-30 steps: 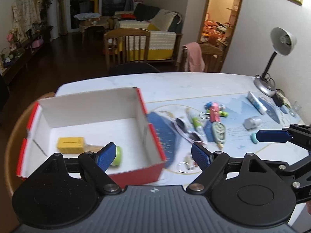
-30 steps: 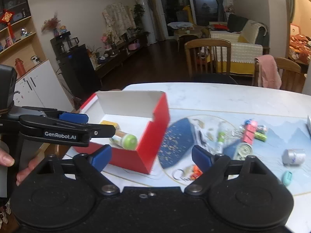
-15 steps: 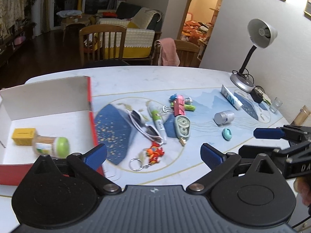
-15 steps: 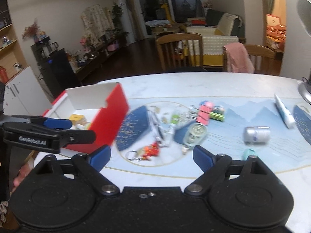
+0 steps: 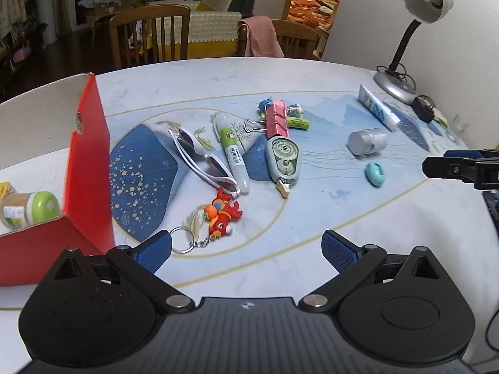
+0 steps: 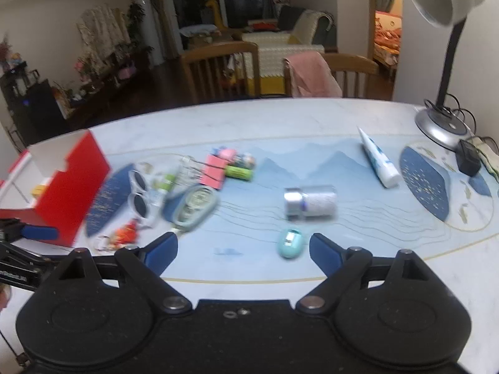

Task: Organize rigid objects
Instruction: 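Withdraw both tools from the red box back over the table, then grasp the red dragon keychain with the left tool while the right tool grasps the teal sharpener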

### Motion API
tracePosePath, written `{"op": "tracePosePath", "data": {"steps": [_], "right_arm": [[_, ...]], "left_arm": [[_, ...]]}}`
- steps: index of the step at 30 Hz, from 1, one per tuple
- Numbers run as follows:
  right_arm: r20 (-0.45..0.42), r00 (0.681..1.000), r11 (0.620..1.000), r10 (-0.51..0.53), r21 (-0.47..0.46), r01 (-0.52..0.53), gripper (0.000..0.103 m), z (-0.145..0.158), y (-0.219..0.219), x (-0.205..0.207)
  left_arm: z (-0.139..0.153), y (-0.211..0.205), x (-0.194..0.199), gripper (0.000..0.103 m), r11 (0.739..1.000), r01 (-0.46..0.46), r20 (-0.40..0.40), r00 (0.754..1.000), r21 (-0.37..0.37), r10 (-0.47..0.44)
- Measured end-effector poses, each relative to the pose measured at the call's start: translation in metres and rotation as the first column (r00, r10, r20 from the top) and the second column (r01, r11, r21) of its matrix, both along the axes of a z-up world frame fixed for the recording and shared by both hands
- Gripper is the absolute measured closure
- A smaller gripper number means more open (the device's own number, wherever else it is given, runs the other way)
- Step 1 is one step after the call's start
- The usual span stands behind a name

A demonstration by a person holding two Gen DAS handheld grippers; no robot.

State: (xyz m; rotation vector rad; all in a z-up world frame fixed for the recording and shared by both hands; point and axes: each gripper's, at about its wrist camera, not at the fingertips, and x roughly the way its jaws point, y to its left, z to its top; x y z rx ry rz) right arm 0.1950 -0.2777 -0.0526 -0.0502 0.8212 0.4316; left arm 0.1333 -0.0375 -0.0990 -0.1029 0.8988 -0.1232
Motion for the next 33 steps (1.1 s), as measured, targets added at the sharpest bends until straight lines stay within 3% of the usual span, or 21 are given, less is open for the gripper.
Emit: {"op": "tracePosePath", "data": {"steps": [6, 11, 22, 33], "right_arm": [[-0.034, 0.999, 0.999, -0.007, -0.046, 0.005, 0.014, -0.029, -0.01, 0.027], [-0.063, 0.998, 0.997, -0.005, -0.072, 0.0, 0.018, -0.049, -0.011, 0.043], [-0.116, 0.993, 0.996, -0.015, -0.086, 0.005, 0.029, -0.077, -0.008, 0.068], [-0.142, 0.99, 0.996, -0.003, -0.093, -0.011, 0.054, -0.087, 0.001, 0.074]], "left_arm": [[-0.027, -0.002, 0.021, 0.0, 0.998, -0.052, -0.009, 0.999, 0.04, 0.052], [-0.044, 0.002, 0.035, 0.0, 0.997, -0.077, -0.019, 0.997, 0.021, 0.077], [-0.061, -0.008, 0.055, 0.002, 0.99, -0.088, -0.013, 0.996, 0.112, 0.09], [-0.061, -0.014, 0.058, 0.038, 0.988, -0.061, 0.009, 0.998, 0.14, 0.06]]}}
